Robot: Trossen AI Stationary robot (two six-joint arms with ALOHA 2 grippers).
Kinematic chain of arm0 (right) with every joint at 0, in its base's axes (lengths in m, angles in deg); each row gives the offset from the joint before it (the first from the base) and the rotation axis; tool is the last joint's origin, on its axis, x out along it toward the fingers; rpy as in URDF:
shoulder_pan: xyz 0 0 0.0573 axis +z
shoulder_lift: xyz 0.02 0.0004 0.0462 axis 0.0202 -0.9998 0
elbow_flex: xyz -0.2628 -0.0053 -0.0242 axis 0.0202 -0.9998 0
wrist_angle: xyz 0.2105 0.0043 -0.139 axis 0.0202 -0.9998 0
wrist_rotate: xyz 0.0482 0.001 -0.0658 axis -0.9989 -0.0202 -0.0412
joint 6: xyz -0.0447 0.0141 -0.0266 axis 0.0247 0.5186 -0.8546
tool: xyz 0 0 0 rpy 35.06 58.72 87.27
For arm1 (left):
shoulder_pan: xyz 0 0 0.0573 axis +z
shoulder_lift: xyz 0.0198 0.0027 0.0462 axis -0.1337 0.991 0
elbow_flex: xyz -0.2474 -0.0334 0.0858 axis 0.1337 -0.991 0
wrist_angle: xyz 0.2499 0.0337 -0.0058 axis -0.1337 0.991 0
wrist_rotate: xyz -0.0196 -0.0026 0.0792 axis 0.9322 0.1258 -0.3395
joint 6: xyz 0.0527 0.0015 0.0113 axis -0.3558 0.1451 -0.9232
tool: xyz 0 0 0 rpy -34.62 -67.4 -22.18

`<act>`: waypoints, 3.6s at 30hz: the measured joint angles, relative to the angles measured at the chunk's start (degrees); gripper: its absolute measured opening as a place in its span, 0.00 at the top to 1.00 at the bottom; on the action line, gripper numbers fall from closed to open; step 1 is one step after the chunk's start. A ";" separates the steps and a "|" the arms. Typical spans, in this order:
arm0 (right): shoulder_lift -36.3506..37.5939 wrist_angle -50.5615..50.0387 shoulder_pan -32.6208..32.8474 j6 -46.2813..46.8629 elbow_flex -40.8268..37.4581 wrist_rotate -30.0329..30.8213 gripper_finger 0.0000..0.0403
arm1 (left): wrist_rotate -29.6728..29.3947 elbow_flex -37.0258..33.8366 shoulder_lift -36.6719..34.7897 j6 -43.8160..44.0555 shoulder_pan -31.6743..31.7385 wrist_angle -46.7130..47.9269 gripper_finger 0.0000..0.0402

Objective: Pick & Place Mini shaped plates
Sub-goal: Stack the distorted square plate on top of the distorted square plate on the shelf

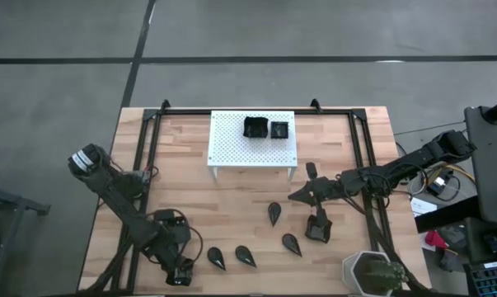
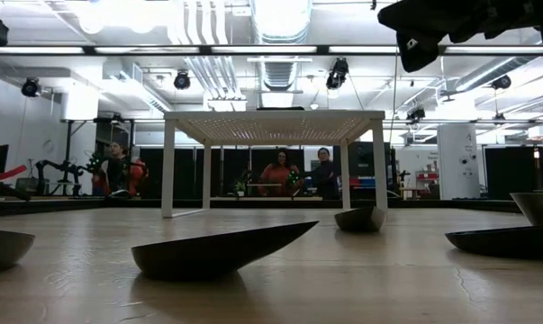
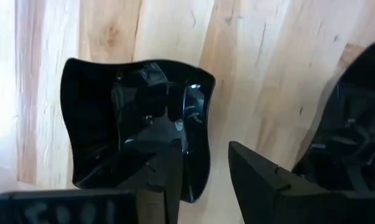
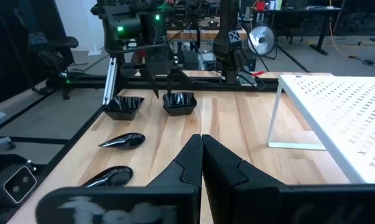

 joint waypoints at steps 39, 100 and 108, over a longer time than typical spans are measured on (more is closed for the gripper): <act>-0.04 0.01 0.00 0.44 0.00 0.00 0.98 | -1.66 -2.89 0.31 0.68 0.67 -5.45 1.00; -0.04 -0.14 0.00 -0.18 -0.59 0.37 0.98 | -25.98 40.01 0.24 -60.66 37.51 15.83 1.00; -0.04 -0.15 0.00 0.31 -0.74 1.48 0.98 | -25.98 43.88 0.25 -65.90 40.78 15.44 1.00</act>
